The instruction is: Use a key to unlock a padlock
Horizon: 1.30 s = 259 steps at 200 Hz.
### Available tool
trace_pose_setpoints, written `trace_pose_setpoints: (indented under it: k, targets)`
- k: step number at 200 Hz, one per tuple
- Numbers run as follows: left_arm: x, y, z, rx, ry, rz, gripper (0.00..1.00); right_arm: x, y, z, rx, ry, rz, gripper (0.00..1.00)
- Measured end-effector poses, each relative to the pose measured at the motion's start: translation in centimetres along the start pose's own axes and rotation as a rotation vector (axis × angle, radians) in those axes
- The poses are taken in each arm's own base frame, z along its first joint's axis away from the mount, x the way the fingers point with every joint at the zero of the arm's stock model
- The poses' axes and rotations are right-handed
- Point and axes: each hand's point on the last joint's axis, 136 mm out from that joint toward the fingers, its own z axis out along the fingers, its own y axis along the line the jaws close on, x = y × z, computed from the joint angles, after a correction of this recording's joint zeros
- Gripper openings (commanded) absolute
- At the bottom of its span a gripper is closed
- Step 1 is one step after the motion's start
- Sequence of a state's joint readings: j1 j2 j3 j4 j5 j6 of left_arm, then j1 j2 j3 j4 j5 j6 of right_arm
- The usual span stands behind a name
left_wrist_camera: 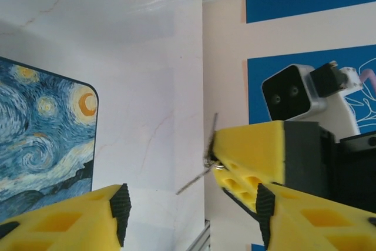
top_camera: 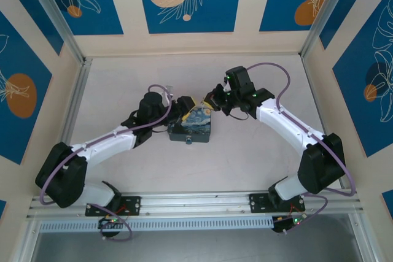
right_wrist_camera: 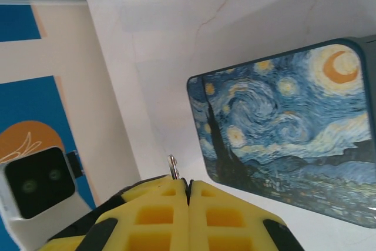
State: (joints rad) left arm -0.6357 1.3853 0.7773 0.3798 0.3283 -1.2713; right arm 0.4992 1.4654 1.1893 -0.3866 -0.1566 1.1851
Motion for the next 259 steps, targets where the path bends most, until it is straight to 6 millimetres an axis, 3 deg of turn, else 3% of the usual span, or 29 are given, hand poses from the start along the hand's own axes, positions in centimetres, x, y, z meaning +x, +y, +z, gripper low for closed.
trace_pose_setpoints:
  k: [100,169,259]
  targets:
    - [1.0,-1.1,0.5,0.085,-0.008,0.044,0.51,-0.5,0.3,0.4,-0.059,0.004,0.106,0.00]
    - [1.7,0.2,1.5,0.054,0.009,0.061,0.47,-0.5,0.8,0.7,-0.086,0.019,0.130,0.00]
    - [1.4,0.9,2.2,0.037,-0.009,0.079,0.40,-0.1,-0.2,1.2,-0.070,0.032,0.155,0.00]
